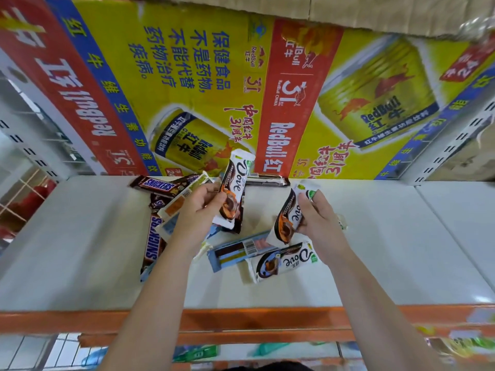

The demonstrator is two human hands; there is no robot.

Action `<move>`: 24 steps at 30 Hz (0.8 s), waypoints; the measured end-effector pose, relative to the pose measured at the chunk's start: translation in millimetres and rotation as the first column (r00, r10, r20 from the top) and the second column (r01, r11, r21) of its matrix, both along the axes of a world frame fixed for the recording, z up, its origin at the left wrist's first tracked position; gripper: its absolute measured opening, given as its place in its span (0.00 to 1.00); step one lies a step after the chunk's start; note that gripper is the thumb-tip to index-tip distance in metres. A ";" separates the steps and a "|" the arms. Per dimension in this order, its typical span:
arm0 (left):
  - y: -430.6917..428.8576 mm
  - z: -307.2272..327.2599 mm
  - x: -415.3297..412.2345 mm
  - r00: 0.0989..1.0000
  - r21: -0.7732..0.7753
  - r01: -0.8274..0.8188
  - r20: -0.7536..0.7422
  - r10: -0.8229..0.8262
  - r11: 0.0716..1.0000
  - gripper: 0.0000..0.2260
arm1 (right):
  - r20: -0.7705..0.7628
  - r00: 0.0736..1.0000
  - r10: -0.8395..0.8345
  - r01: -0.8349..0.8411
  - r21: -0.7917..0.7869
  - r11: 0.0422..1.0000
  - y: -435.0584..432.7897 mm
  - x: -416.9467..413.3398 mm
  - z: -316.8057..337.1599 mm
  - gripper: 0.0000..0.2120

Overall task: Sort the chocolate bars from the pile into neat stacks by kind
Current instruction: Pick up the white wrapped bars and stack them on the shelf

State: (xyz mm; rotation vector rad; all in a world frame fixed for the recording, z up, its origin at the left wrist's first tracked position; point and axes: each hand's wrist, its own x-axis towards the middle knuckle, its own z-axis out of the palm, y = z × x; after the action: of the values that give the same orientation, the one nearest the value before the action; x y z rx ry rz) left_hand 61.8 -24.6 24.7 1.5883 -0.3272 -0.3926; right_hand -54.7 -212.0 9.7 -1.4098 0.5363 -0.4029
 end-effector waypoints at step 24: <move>-159.2 -11.2 -126.1 0.770 -0.053 0.596 -0.247 -0.589 0.801 0.14 | -0.025 0.999 -0.049 0.048 -0.014 0.999 -71.0 -146.0 19.9 0.16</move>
State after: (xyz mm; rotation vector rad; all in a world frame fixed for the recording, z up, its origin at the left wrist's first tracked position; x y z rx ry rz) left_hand -64.3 -183.9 13.5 1.4114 -0.6327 -1.0885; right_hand -200.8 -283.0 29.6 -1.4186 0.5899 -0.4291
